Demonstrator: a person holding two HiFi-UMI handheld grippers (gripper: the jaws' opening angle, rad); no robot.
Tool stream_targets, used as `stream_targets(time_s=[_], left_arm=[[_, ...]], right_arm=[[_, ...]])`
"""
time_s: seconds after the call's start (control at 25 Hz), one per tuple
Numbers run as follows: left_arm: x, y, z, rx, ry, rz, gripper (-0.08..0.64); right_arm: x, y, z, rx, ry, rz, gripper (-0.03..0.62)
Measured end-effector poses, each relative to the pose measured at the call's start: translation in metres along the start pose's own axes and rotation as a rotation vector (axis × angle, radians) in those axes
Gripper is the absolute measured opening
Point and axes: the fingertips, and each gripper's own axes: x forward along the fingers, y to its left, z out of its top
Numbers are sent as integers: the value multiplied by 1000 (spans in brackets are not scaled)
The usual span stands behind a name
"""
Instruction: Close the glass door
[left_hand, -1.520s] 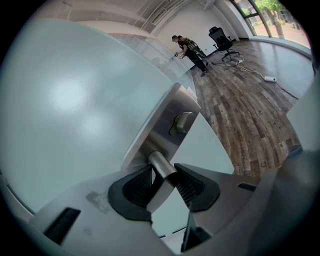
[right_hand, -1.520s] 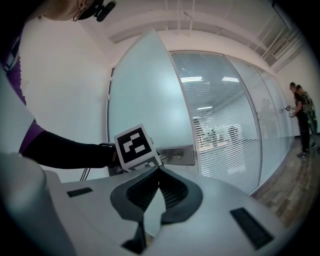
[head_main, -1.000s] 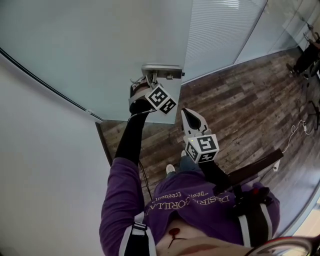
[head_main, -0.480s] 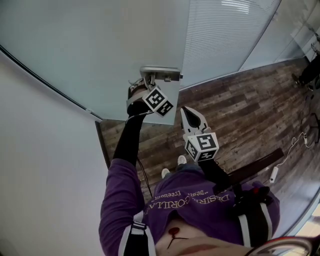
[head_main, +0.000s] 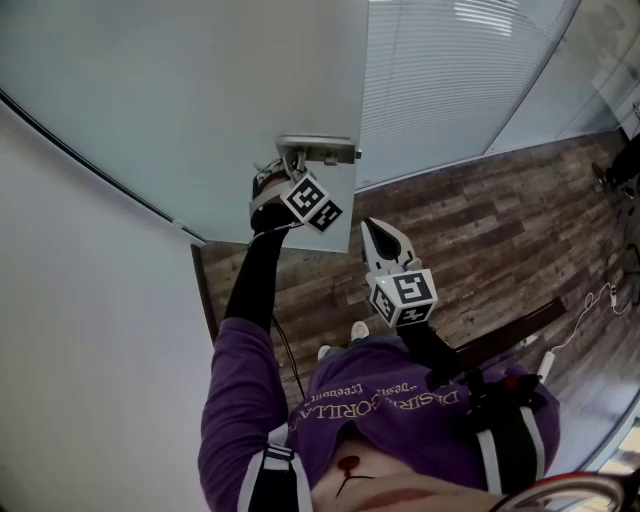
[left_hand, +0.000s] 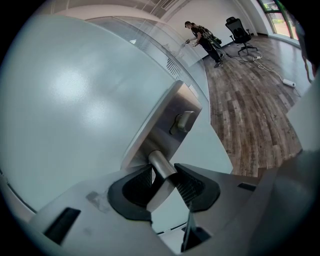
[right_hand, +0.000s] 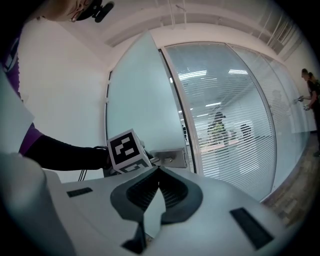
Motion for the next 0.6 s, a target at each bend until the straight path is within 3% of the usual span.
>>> stream_targets(time_s=[0.6], left_arm=[[30,17,13,-21,27,0,141]], right_arm=[[19,-16,-6,24,26,16,-3]])
